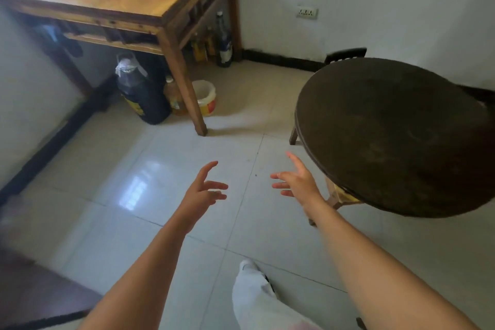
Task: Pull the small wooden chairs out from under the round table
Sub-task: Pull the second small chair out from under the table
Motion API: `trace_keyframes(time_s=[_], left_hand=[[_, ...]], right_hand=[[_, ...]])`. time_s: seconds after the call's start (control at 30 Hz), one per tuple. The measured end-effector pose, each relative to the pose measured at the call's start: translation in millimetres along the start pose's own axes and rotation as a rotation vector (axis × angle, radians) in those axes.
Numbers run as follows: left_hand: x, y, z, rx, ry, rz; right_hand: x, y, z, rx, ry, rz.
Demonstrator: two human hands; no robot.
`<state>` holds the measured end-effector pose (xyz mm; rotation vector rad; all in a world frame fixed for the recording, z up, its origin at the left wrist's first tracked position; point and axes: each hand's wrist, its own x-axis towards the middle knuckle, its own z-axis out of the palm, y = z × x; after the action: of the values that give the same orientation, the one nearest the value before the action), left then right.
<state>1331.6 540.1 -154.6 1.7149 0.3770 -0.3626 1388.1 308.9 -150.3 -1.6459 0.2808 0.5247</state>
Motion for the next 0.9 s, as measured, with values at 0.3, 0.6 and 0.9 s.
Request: trace_keyframes(time_s=[0.3,0.6,0.9], left_hand=[[225,110,-71,0.031,-0.143,0.01],[459,217,-81,0.256,-0.475,0.073],[653,316,24,0.425,-0.687,0.141]], right_hand=[[182,-120,28,0.125,0.191,0.037],[348,-189,21,0.435,0.532,0.123],[484,-235,-58,0.726,0.76,0.087]])
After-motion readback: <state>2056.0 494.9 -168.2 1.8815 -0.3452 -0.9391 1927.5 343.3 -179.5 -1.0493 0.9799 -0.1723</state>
